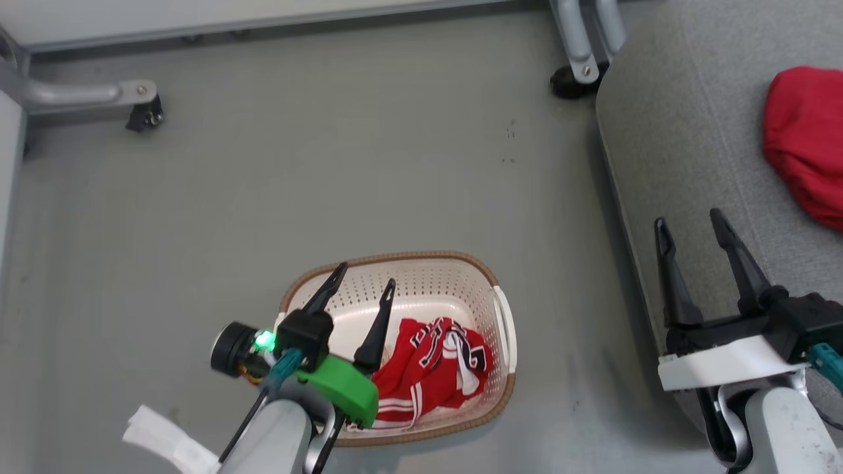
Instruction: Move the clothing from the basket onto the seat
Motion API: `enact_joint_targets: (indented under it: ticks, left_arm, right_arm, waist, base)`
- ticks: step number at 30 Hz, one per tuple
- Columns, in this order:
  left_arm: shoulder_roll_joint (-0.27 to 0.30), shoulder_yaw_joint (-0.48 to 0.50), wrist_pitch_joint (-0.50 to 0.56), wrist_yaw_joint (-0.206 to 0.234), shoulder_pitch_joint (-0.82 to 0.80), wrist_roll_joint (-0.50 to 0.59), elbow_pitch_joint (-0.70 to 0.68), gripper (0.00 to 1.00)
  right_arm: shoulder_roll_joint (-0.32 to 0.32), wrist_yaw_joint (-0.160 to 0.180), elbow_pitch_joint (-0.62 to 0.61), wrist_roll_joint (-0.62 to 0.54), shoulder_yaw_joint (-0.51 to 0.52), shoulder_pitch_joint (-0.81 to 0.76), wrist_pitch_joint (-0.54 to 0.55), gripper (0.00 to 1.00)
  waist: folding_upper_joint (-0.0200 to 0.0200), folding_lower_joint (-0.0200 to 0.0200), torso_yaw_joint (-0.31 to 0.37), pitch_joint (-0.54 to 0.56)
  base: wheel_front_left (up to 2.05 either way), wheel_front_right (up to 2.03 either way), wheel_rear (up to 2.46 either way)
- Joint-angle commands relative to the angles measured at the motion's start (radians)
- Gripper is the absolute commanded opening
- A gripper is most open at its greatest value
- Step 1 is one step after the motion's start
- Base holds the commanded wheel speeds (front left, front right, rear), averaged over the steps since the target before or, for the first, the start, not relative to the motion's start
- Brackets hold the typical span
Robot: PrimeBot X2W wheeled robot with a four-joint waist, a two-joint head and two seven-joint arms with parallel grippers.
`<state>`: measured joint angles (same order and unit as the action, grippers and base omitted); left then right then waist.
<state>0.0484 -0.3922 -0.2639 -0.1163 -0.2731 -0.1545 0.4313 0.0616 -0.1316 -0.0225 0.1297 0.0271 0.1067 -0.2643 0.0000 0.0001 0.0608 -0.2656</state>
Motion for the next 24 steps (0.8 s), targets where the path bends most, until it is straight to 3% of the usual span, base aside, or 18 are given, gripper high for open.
enact_joint_targets:
  ticks: [1, 6, 13, 24]
  left_arm:
    - [0.004, -0.021, -0.001, -0.007, -0.069, 0.013, 0.038, 1.00]
    - [0.005, -0.141, 0.004, -0.014, -0.249, -0.024, 0.221, 1.00]
    - [0.005, -0.406, 0.094, -0.015, -0.489, -0.173, 0.399, 1.00]
    - [0.005, -0.684, 0.207, -0.015, -0.683, -0.418, 0.504, 1.00]
  right_arm:
    - [0.003, 0.002, -0.012, -0.010, 0.007, 0.030, 0.000, 1.00]
    - [0.012, 0.002, -0.042, -0.017, 0.021, 0.096, 0.000, 1.00]
    - [0.028, 0.002, -0.099, -0.039, 0.029, 0.166, 0.000, 1.00]
    - [0.045, 0.002, -0.173, -0.053, 0.037, 0.231, 0.000, 1.00]
  waist:
    - [0.0000, -0.0001, -0.004, -0.209]
    - [0.0000, -0.0001, 0.006, -0.324]
    - [0.0000, -0.0001, 0.010, -0.481]
    - [0.0000, -0.0001, 0.012, -0.648]
  base:
    - [0.00, 0.00, 0.00]
    - [0.00, 0.00, 0.00]
    - [0.00, 0.00, 0.00]
    - [0.00, 0.00, 0.00]
